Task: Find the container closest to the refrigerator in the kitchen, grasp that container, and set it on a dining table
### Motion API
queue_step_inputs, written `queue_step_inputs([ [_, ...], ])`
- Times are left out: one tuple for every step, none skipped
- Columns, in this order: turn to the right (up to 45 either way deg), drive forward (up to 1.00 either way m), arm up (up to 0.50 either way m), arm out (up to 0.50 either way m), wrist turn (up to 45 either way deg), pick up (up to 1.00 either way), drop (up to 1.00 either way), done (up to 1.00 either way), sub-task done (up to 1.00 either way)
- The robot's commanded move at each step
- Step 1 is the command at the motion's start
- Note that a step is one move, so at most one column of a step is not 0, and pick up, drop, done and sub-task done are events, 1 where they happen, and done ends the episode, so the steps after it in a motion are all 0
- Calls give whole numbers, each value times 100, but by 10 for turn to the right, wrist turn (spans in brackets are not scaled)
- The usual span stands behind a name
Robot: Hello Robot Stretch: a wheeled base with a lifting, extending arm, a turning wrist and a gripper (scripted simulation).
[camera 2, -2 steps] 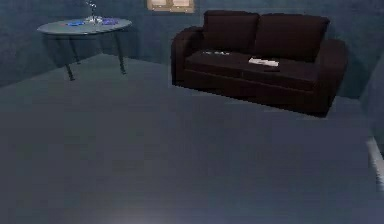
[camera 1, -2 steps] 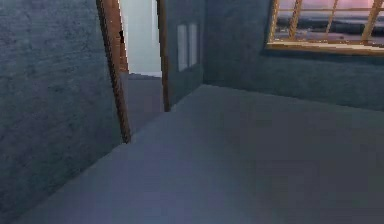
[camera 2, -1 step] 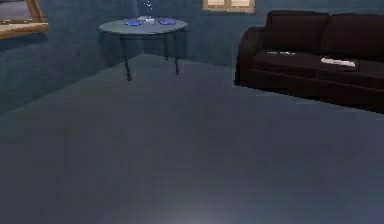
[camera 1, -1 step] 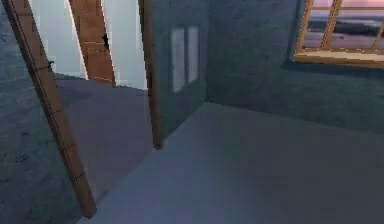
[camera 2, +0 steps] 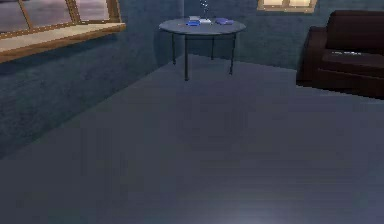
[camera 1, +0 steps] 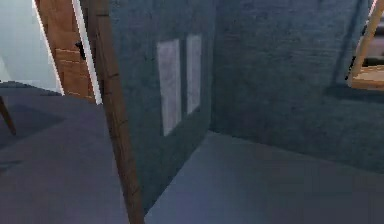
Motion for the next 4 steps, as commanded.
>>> queue_step_inputs([
  [0, 35, 0, 0, 0, 0, 0, 0, 0],
  [-450, 0, 0, 0, 0, 0, 0, 0, 0],
  [-180, 0, 0, 0, 0, 0, 0, 0, 0],
  [0, 100, 0, 0, 0, 0, 0, 0, 0],
])
